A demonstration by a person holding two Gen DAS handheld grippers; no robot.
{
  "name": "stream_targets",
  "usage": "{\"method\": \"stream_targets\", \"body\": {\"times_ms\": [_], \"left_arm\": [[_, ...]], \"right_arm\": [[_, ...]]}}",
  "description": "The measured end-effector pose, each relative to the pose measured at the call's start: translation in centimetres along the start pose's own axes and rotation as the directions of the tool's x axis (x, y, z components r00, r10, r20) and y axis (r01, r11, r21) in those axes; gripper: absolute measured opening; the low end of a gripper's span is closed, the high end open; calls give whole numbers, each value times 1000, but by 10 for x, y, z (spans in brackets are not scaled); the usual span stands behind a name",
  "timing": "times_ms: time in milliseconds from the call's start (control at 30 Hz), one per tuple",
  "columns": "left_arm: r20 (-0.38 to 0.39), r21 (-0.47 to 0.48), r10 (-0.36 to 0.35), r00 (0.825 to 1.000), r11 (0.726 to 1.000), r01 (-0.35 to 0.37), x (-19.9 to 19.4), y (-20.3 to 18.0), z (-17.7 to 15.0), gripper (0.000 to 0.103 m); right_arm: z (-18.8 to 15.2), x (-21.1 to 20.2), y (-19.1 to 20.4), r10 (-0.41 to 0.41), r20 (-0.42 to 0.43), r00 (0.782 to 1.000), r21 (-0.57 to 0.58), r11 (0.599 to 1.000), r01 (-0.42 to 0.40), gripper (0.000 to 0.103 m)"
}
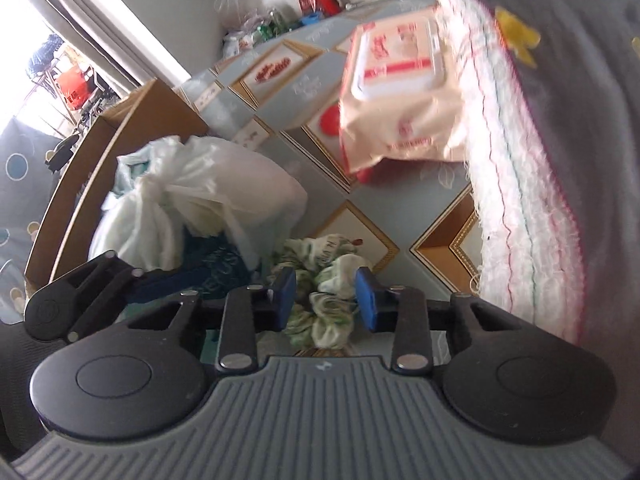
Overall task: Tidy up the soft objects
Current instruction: 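Move the open right gripper to the green floral cloth on the table, then close the right gripper on the green floral cloth, then lift the green cloth with the right gripper and carry it over the box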
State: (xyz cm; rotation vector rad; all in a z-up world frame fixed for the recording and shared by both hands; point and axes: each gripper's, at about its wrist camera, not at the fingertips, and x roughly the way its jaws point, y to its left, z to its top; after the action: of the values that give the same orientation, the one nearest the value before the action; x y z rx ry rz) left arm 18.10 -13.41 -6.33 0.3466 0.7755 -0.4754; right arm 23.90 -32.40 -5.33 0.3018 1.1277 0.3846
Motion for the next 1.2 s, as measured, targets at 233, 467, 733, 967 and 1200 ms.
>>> {"method": "stream_targets", "body": {"times_ms": [233, 467, 733, 967, 1200], "left_arm": [[-61, 18, 7, 998, 1000, -6, 32, -6, 1, 61], [-79, -62, -12, 997, 998, 7, 41, 0, -1, 39], [-44, -141, -46, 998, 989, 40, 14, 10, 3, 24], [72, -175, -8, 997, 984, 21, -62, 18, 6, 24], [171, -260, 128, 977, 962, -80, -148, 47, -12, 24]], "right_arm": [[-2, 24, -21, 67, -51, 996, 49, 997, -65, 20], [-7, 15, -28, 127, -14, 992, 90, 988, -126, 10], [-15, -23, -12, 145, 43, 988, 77, 986, -148, 7], [-15, -79, 51, 197, 124, 973, -53, 980, -192, 7], [-3, -96, 150, 324, 117, 939, -239, 927, -290, 7]]}}
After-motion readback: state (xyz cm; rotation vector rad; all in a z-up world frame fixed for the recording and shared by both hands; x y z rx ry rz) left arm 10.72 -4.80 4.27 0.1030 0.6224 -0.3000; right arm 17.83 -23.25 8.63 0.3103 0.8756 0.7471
